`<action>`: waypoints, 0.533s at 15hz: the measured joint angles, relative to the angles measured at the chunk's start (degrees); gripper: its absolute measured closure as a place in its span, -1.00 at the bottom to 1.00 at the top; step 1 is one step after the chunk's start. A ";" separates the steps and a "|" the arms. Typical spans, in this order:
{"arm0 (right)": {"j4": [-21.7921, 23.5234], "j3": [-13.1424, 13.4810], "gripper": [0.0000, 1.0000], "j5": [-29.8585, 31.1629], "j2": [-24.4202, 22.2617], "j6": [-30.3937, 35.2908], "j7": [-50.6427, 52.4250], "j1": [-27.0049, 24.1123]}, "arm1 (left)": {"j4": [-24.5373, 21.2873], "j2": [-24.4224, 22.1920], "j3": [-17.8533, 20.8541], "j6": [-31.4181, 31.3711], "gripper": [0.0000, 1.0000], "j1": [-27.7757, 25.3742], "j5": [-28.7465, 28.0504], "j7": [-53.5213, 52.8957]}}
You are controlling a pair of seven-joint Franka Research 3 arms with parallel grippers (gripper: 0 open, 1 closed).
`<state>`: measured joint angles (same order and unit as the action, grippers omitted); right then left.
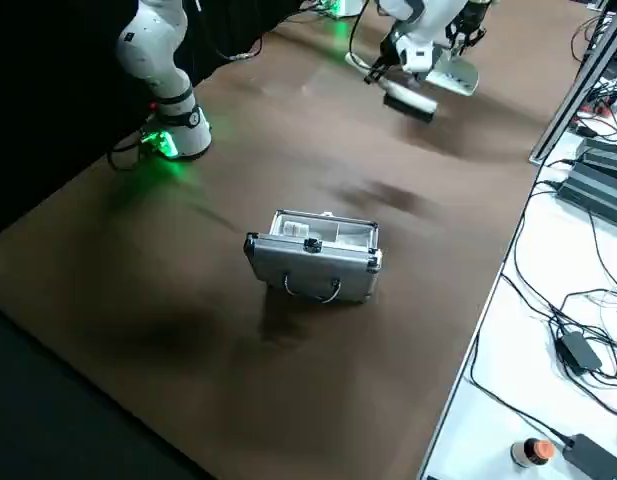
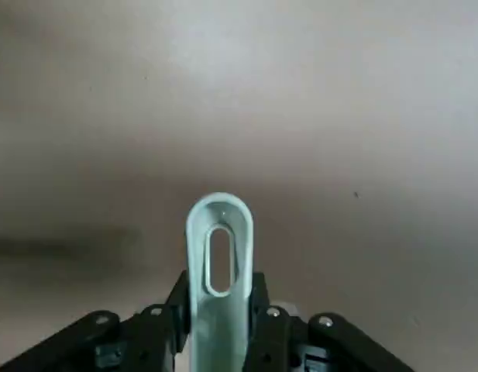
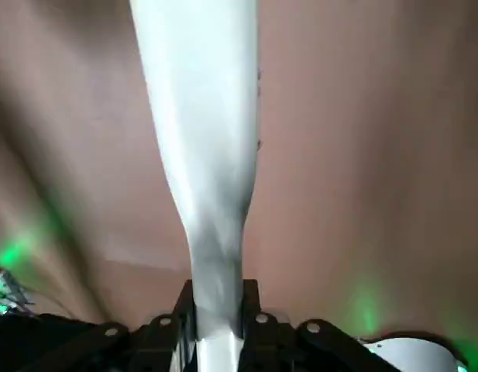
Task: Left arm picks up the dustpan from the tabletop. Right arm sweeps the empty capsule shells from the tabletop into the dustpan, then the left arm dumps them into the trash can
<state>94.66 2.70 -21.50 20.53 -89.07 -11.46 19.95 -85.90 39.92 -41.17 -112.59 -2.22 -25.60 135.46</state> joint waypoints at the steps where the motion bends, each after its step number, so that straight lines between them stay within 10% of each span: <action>1: 3.30 0.00 0.47 0.23 -1.48 -1.95 0.73 -0.41 | 0.53 -0.08 -2.29 0.00 0.34 -2.53 0.98 -1.66; 8: 28.64 -0.55 0.47 0.53 -11.33 -17.23 6.43 -1.45 | 2.22 -1.10 -19.16 1.09 0.34 -20.59 2.98 -8.40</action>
<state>123.30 2.16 -20.97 9.20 -106.30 -5.02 18.50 -83.68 38.82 -60.33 -111.51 -22.81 -22.62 127.06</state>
